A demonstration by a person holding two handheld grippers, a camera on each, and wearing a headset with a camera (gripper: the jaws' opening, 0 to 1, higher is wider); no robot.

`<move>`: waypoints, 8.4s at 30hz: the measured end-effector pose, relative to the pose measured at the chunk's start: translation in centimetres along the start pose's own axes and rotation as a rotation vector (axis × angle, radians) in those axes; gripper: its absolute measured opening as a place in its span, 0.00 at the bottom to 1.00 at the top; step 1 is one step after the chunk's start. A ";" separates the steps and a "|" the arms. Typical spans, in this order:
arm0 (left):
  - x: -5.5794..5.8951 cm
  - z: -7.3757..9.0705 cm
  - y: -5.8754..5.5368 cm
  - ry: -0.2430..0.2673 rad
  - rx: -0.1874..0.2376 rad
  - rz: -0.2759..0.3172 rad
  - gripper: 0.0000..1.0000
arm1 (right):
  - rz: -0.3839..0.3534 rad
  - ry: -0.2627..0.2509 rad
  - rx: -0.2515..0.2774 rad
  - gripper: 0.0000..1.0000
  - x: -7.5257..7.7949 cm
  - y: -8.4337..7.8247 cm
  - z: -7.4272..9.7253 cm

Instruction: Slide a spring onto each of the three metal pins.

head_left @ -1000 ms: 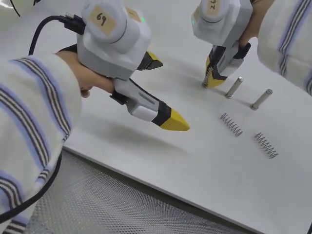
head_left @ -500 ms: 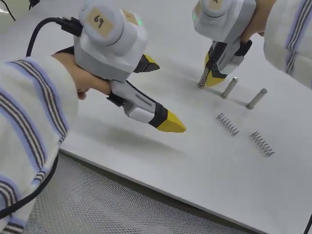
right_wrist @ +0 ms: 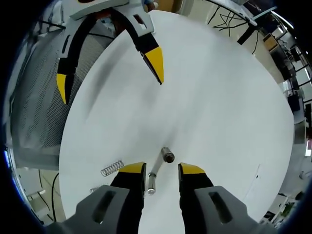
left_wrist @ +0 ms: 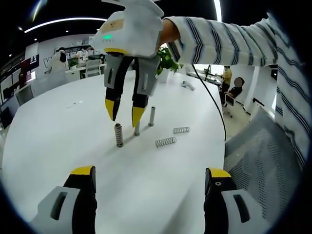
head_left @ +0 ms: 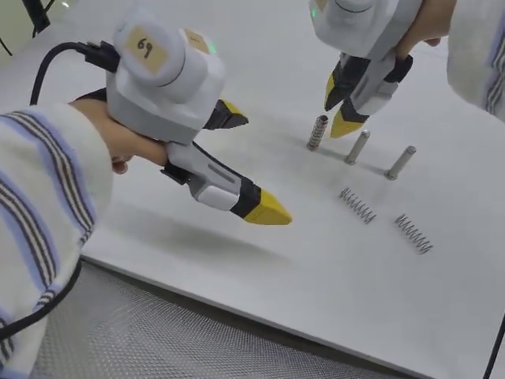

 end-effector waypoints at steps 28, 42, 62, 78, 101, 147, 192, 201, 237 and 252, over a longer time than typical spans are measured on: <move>-0.5 0.9 0.3 -0.004 0.018 0.030 0.86 | -0.171 -0.108 0.229 0.32 -5.3 -2.8 3.9; -0.7 0.9 0.5 -0.008 0.032 0.051 0.86 | -0.389 -0.205 0.464 0.40 -6.9 -4.4 3.8; -1.5 1.1 0.3 0.012 0.029 0.076 0.86 | -0.622 -0.327 0.750 0.61 -10.0 -6.6 1.9; -2.0 1.5 -0.3 0.022 0.019 0.082 0.85 | -0.716 -0.424 0.896 0.79 -10.7 -7.3 1.3; -2.0 1.2 -0.8 0.019 -0.015 0.036 0.82 | -0.806 -0.512 0.995 1.00 -11.0 -9.2 1.5; 2.6 -5.9 0.5 -0.184 -0.093 -0.105 0.50 | -0.829 -0.504 0.969 0.99 -12.7 -9.2 1.2; 6.0 -11.2 1.6 -0.322 -0.093 -0.406 0.24 | -0.861 -0.486 0.939 0.99 -13.4 -10.6 1.2; 6.2 -11.0 1.0 -0.342 -0.121 -0.438 0.19 | -0.866 -0.465 0.945 0.99 -13.5 -10.4 0.9; 5.1 -10.9 0.3 -0.286 -0.174 -0.351 0.02 | -0.862 -0.481 0.929 0.98 -13.6 -10.4 1.0; 4.5 -9.0 1.5 -0.290 -0.157 -0.299 0.02 | -0.862 -0.472 0.912 0.97 -13.7 -10.5 0.7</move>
Point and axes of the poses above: the centre of the closed fingertips' face, and the gripper's own axes: z roughly backward along the fingers, x roughly to its right, y roughly out of its top, the point moved 1 cm from there along z, roughly backward along the fingers, and after that the axes turned 12 degrees about y, right-handed, at the moved point
